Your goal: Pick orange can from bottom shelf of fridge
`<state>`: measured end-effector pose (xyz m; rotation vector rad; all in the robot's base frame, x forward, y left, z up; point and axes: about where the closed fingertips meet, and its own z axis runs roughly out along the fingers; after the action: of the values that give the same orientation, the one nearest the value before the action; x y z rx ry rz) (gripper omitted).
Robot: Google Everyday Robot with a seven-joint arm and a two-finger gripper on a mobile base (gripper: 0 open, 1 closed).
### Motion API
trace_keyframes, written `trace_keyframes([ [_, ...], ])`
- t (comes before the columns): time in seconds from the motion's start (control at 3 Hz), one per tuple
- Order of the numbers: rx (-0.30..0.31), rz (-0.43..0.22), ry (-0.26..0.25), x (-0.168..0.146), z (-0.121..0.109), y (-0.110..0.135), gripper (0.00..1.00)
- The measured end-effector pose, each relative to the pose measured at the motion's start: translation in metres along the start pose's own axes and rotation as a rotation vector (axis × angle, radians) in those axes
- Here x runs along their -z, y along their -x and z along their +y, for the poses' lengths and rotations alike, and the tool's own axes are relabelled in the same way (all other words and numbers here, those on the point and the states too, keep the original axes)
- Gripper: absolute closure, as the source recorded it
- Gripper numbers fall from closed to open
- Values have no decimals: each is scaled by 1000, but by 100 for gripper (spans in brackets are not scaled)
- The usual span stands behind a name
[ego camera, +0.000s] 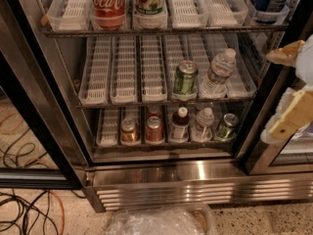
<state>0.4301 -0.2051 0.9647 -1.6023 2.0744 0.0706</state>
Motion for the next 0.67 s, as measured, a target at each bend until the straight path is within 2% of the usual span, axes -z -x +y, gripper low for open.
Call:
trace_keyframes([
  [0.67,-57,-309,10,-30,21,11,0],
])
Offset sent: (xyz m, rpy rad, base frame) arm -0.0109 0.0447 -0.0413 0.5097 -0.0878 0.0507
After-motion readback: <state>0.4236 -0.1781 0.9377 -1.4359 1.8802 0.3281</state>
